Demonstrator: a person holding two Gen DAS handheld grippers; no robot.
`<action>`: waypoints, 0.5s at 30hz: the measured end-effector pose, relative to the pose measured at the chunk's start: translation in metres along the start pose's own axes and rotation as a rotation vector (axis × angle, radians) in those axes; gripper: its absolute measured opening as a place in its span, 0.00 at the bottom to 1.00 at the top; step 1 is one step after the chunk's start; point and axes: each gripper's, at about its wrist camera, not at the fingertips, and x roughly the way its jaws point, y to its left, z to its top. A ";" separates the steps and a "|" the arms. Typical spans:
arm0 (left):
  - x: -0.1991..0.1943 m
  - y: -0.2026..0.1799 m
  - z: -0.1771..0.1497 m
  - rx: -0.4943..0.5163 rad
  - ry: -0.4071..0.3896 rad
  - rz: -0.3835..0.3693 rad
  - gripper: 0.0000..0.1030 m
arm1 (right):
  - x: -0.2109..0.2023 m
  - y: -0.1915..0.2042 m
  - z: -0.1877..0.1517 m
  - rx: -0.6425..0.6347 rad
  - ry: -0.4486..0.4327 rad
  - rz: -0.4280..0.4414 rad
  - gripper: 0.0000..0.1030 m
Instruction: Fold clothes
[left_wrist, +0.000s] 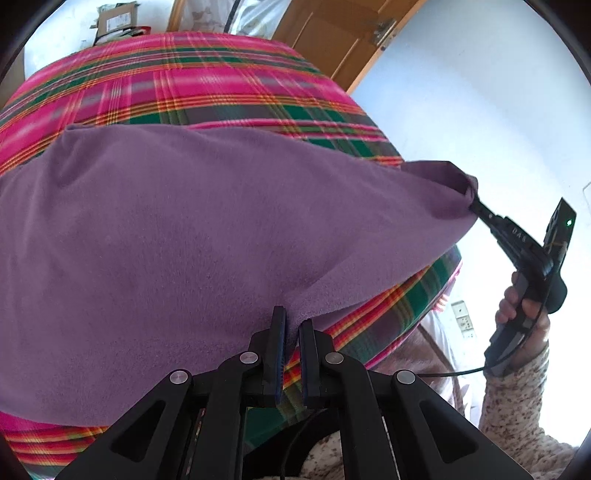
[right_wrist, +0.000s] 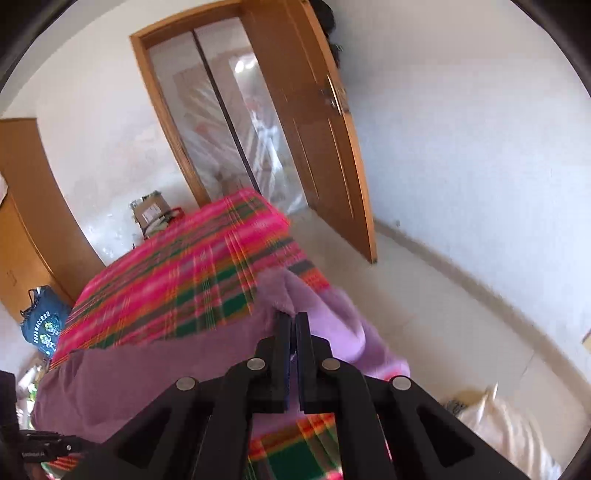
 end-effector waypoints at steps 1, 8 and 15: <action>0.001 0.000 -0.001 0.001 0.005 0.001 0.06 | 0.001 -0.004 -0.006 0.009 0.015 -0.002 0.03; 0.012 0.005 0.000 -0.005 0.039 -0.001 0.06 | 0.005 -0.025 -0.031 0.036 0.094 -0.012 0.03; 0.020 0.010 0.000 -0.015 0.050 -0.009 0.06 | -0.002 -0.015 -0.034 -0.088 0.130 -0.064 0.13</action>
